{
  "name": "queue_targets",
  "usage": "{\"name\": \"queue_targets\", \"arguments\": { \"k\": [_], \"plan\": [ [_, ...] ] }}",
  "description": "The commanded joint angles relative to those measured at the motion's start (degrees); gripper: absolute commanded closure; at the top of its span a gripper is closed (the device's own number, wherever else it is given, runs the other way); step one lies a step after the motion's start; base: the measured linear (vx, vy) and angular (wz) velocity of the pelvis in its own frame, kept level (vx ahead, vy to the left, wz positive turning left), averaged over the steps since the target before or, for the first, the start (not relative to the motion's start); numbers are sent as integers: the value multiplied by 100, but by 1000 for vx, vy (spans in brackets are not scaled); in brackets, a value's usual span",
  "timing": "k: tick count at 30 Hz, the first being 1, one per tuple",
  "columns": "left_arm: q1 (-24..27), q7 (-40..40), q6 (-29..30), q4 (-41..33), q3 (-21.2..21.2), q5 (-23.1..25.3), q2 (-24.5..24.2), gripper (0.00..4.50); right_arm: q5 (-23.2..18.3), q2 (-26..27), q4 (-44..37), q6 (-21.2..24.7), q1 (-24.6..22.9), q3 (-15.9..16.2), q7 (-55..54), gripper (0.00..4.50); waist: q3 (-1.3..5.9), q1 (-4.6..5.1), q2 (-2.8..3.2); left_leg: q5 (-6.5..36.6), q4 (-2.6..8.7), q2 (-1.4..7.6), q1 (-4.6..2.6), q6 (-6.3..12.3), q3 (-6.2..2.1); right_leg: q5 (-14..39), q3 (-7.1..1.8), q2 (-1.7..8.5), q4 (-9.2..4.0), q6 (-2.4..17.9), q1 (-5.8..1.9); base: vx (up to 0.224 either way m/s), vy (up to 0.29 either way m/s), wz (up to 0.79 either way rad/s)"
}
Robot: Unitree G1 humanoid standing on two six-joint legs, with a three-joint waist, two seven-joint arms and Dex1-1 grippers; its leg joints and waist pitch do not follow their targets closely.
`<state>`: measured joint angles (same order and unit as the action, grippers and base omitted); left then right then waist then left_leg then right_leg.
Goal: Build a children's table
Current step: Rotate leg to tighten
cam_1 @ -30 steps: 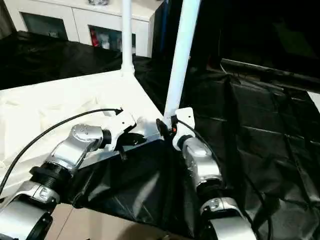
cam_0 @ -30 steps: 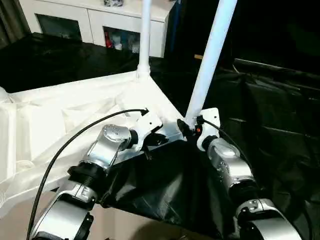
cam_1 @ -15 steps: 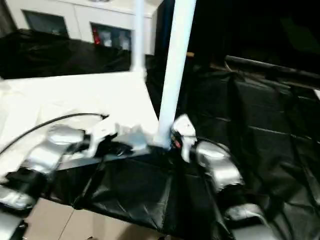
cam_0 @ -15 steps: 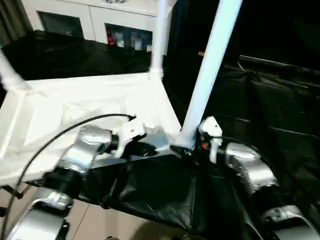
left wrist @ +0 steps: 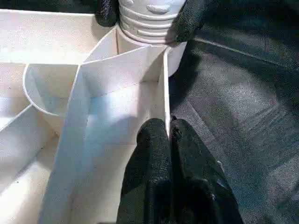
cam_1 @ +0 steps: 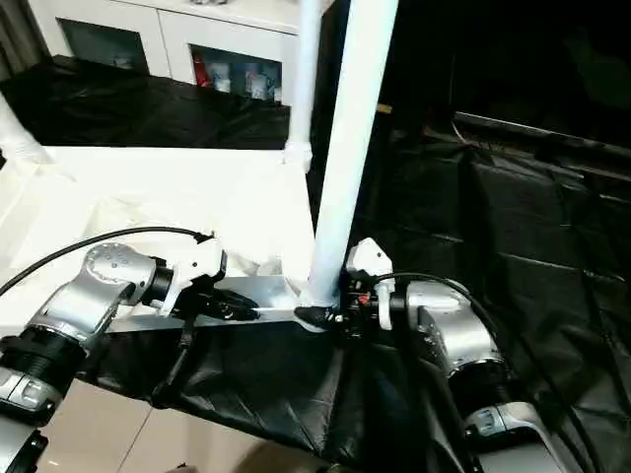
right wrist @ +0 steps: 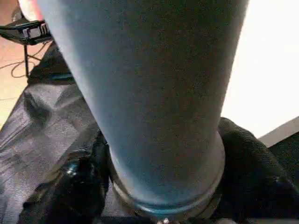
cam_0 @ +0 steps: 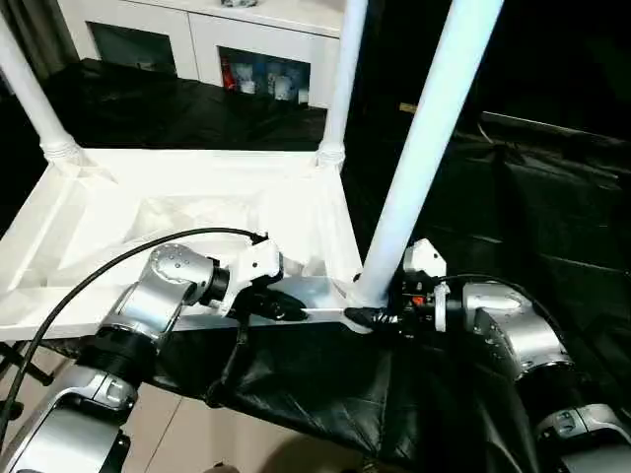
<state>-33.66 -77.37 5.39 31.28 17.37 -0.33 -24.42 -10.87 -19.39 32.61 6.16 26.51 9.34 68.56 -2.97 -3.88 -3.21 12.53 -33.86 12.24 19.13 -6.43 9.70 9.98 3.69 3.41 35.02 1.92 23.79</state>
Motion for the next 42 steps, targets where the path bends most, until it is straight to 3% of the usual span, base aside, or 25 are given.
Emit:
{"name": "queue_targets", "arguments": {
  "k": [1, 6, 7, 8, 10, 11, 12, 14, 17, 18, 20, 23, 25, 27, 28, 29, 32, 34, 42],
  "plan": [
    [-167, 90, 5, -129, 62, -15, 128, 450, -51, 45, -125, 146, -116, -17, -69, 160, 316, 34, 21, 515, 384, 115, 47, 405, 45, 952, -290, 404, -368, 1300, -357, 0, 0, 0],
    [-201, 585, -60, -2, -13, 100, 316, 450, 36, 394, 61, -11, -111, -321, -1075, 169, 292, 75, 52, 756, 410, 90, 50, 238, 28, 1491, -286, 404, -444, 1091, -340, 0, 0, 0],
    [-207, 885, -89, 62, -14, 200, 421, 450, 119, 562, 201, -50, -81, -431, -1635, 171, 300, 80, 104, 754, 411, 92, 51, 192, 18, 1506, -288, 409, -432, 1080, -336, 0, 0, 0],
    [-197, 1434, -33, 132, -8, 374, 622, 450, 229, 839, 385, -175, -55, -578, -2452, 172, 297, 102, 115, 800, 418, 94, 34, 100, 20, 1595, -287, 409, -466, 1027, -332, 0, 0, 0],
    [-177, 1625, 31, 137, 5, 425, 719, 450, 246, 982, 477, -192, -35, -667, -2839, 172, 308, 115, 133, 822, 415, 83, 36, 61, 17, 1597, -285, 403, -465, 1020, -332, 0, 0, 0],
    [-168, 2065, 189, 182, 23, 542, 940, 450, 301, 1233, 644, -220, 18, -811, -3595, 173, 316, 124, 179, 784, 421, 87, 41, 34, 7, 1467, -287, 399, -435, 1045, -336, 0, 0, 0],
    [-165, 2184, 221, 197, 26, 569, 1005, 450, 330, 1298, 692, -240, 33, -850, -3830, 173, 309, 147, 137, 781, 421, 73, 50, 12, 6, 1432, -276, 377, -444, 1039, -353, 0, 0, 0],
    [-125, 2260, 287, 150, 29, 555, 1101, 450, 362, 1399, 724, -233, 31, -915, -4159, 173, 330, 164, 178, 736, 406, 61, 50, 71, 14, 1268, -289, 382, -440, 1078, -360, 0, 0, 0],
    [-99, 2488, 443, 2, 56, 521, 1380, 450, 536, 1614, 860, -241, 62, -961, -4858, 173, 358, 185, 185, 644, 393, 60, 68, 157, 16, 1026, -290, 386, -410, 1161, -374, 0, 0, 0],
    [-99, 2488, 443, 2, 56, 521, 1380, 450, 536, 1614, 860, -241, 62, -961, -4858, 173, 351, 189, 187, 647, 398, 60, 68, 156, 16, 1046, -286, 383, -418, 1164, -375, 0, 0, 0],
    [-21, 2505, 426, -76, 93, 555, 1391, 450, 613, 1689, 872, -297, 5, -937, -4977, 103, 349, 194, 185, 773, 399, 52, 65, 184, 18, 1239, -284, 382, -445, 1118, -370, 0, 0, 0],
    [94, 2565, 367, -123, 45, 623, 1281, 450, 813, 1668, 877, -456, -33, -809, -5046, 101, 349, 196, 214, 854, 406, 58, 67, 185, 13, 1340, -283, 384, -457, 1073, -362, 0, 0, 0],
    [104, 2571, 361, -123, 32, 628, 1256, 450, 820, 1666, 886, -480, -18, -806, -5048, 65, 355, 189, 219, 823, 402, 59, 61, 197, 17, 1234, -290, 387, -447, 1093, -360, 0, 0, 0],
    [110, 2535, 329, -100, 12, 638, 1148, 450, 867, 1631, 903, -594, 68, -786, -5128, 61, 367, 193, 231, 764, 403, 57, 69, 214, 16, 1050, -289, 380, -421, 1136, -373, 0, 0, 0],
    [111, 2497, 303, -78, 3, 645, 1063, 450, 874, 1601, 912, -662, 117, -762, -5132, 61, 365, 191, 290, 743, 406, 58, 65, 211, 9, 946, -288, 379, -404, 1163, -370, 0, 0, 0],
    [112, 2479, 285, -70, -14, 648, 1017, 450, 881, 1573, 916, -689, 133, -749, -5095, 61, 363, 205, 267, 765, 403, 57, 61, 216, 18, 922, -283, 366, -416, 1170, -362, 0, 0, 0],
    [102, 2361, 216, -54, -40, 647, 876, 450, 866, 1518, 917, -725, 143, -737, -4934, 61, 365, 204, 277, 783, 403, 49, 76, 227, 13, 887, -287, 377, -405, 1214, -390, 0, 0, 0],
    [76, 2291, 198, -49, -64, 624, 801, 450, 915, 1480, 931, -772, 137, -712, -4846, 61, 369, 202, 316, 766, 396, 51, 71, 232, 15, 765, -290, 376, -395, 1269, -390, 0, 0, 0],
    [-30, 2015, 65, 53, -112, 509, 645, 450, 899, 1375, 889, -898, 69, -641, -4517, 61, 355, 204, 308, 817, 401, 58, 63, 257, 21, 835, -292, 378, -399, 1328, -387, 0, 0, 0]
  ]
}}
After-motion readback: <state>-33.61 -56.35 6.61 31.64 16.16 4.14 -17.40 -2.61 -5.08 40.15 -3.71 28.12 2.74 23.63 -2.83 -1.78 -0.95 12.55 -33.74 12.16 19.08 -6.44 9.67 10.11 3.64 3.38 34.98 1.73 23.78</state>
